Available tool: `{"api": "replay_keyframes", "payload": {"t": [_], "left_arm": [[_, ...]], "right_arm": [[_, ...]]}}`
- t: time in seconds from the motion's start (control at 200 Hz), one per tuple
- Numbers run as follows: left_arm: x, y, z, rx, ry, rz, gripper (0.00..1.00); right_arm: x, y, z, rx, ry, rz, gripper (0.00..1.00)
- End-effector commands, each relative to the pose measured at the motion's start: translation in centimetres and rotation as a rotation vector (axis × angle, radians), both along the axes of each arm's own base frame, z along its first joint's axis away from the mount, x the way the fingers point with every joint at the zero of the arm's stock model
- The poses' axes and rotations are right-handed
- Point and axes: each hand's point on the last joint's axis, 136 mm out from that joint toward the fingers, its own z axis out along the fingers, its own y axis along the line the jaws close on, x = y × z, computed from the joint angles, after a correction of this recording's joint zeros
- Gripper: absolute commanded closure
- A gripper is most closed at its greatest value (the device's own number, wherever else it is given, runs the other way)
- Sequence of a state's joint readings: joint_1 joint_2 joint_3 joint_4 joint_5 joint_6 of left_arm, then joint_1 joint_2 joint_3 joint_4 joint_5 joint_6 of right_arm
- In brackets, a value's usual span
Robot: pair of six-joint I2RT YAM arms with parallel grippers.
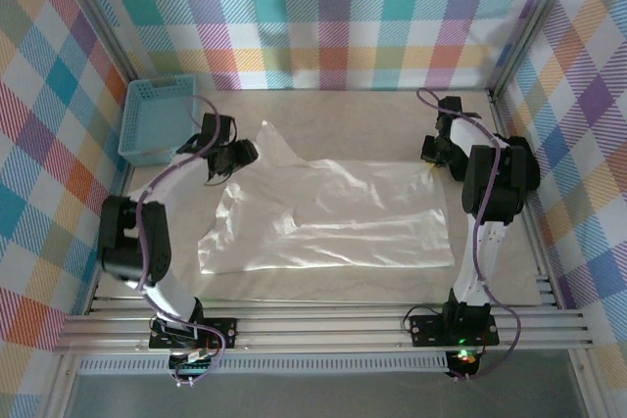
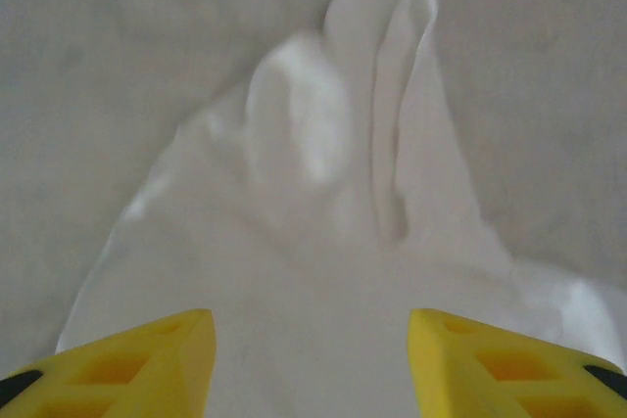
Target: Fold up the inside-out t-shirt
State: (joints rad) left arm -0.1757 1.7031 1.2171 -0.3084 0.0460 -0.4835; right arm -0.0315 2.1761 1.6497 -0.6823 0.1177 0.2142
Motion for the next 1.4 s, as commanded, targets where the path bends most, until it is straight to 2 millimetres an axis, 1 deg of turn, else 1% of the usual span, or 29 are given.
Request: {"api": "replay_keyframes", "payload": {"t": [0.0, 0.065, 0.07, 0.08, 0.105, 0.175, 0.185, 0.215, 0.23, 0.235, 0.33, 0.37, 0.375, 0.38, 0.39, 0.405, 0.42, 0.45, 0.525, 0.57, 0.64, 0.815, 1.025, 1.11, 1.215, 1.25, 1.3, 1.4], "left_arm": [[3.8, 1.3, -0.6, 0.1, -0.004, 0.001, 0.46], [6.2, 1.1, -1.5, 0.113, 0.018, -0.019, 0.46], [6.4, 1.1, -1.3, 0.111, 0.014, -0.021, 0.46], [6.5, 1.0, -2.0, 0.112, 0.03, -0.027, 0.46], [7.5, 0.8, -2.1, 0.113, 0.034, -0.041, 0.46], [9.4, 0.3, -3.4, 0.125, 0.074, -0.08, 0.46], [9.7, 0.3, -3.1, 0.126, 0.07, -0.083, 0.46], [10.5, 0.0, -3.7, 0.124, 0.084, -0.1, 0.46], [10.9, -0.1, -3.6, 0.12, 0.086, -0.107, 0.46], [10.9, -0.1, -4.0, 0.12, 0.095, -0.109, 0.46], [13.3, -1.0, -4.7, 0.094, 0.106, -0.14, 0.47], [14.3, -1.4, -4.8, 0.082, 0.101, -0.154, 0.47], [14.6, -1.5, -4.4, 0.079, 0.09, -0.154, 0.47], [14.5, -1.5, -4.8, 0.079, 0.102, -0.156, 0.47], [14.6, -1.6, -5.1, 0.078, 0.108, -0.159, 0.47], [15.0, -1.7, -4.8, 0.076, 0.099, -0.161, 0.47], [15.2, -1.8, -5.3, 0.075, 0.107, -0.164, 0.47], [16.0, -2.0, -5.4, 0.07, 0.101, -0.17, 0.47], [16.9, -2.5, -6.3, 0.056, 0.113, -0.185, 0.47], [17.1, -2.7, -7.0, 0.046, 0.126, -0.186, 0.47], [17.7, -3.1, -7.4, 0.026, 0.119, -0.192, 0.49], [17.8, -3.5, -8.8, 0.008, 0.131, -0.191, 0.57], [18.4, -2.9, -8.9, 0.027, 0.109, -0.179, 0.75], [18.6, -2.7, -8.9, 0.023, 0.103, -0.179, 0.85], [18.9, -2.5, -8.2, 0.016, 0.086, -0.186, 0.94], [19.0, -2.4, -7.6, 0.013, 0.075, -0.187, 0.97], [19.0, -2.3, -6.4, 0.005, 0.06, -0.19, 1.0], [18.4, -2.3, -3.2, 0.002, 0.038, -0.204, 1.0]], "right_arm": [[-0.1, 0.7, 0.0, 0.018, 0.006, 0.047, 0.93], [0.0, 0.7, 0.2, 0.017, 0.001, 0.051, 0.93], [0.0, 0.7, 0.2, 0.018, 0.001, 0.052, 0.93], [0.0, 0.8, 0.2, 0.018, 0.001, 0.053, 0.93], [0.0, 0.8, 0.2, 0.021, 0.0, 0.054, 0.93], [0.0, 1.0, 0.3, 0.028, -0.002, 0.059, 0.93], [0.0, 1.0, 0.2, 0.029, -0.001, 0.059, 0.93], [0.0, 1.0, 0.3, 0.031, -0.001, 0.06, 0.93], [0.0, 1.0, 0.3, 0.031, -0.001, 0.06, 0.93], [0.0, 1.0, 0.3, 0.031, -0.002, 0.06, 0.93], [0.0, 1.2, 0.2, 0.04, -0.004, 0.066, 0.94], [0.0, 1.3, 0.2, 0.046, -0.003, 0.067, 0.93], [0.0, 1.3, 0.1, 0.048, -0.002, 0.067, 0.93], [0.0, 1.3, 0.1, 0.049, -0.002, 0.067, 0.93], [0.0, 1.3, 0.0, 0.05, -0.001, 0.068, 0.93], [0.0, 1.3, 0.0, 0.051, -0.002, 0.067, 0.94], [0.0, 1.4, 0.0, 0.054, 0.0, 0.068, 0.93], [0.0, 1.6, -0.2, 0.061, 0.002, 0.069, 0.93], [-0.1, 1.7, -0.3, 0.069, 0.004, 0.072, 0.93], [-0.1, 1.7, -0.3, 0.067, 0.005, 0.073, 0.93], [-0.2, 1.7, -0.3, 0.066, 0.007, 0.075, 0.93], [0.1, 1.7, -0.1, 0.066, -0.001, 0.08, 0.93], [0.2, 1.7, -0.1, 0.07, -0.006, 0.081, 0.94], [0.4, 1.6, -0.1, 0.062, -0.011, 0.086, 0.93], [0.8, 1.4, 0.2, 0.048, -0.02, 0.085, 0.94], [1.0, 1.3, 0.5, 0.042, -0.028, 0.088, 0.93], [1.1, 1.2, 0.9, 0.031, -0.038, 0.09, 0.93], [1.6, 0.8, 2.2, 0.005, -0.085, 0.111, 0.93]]}}
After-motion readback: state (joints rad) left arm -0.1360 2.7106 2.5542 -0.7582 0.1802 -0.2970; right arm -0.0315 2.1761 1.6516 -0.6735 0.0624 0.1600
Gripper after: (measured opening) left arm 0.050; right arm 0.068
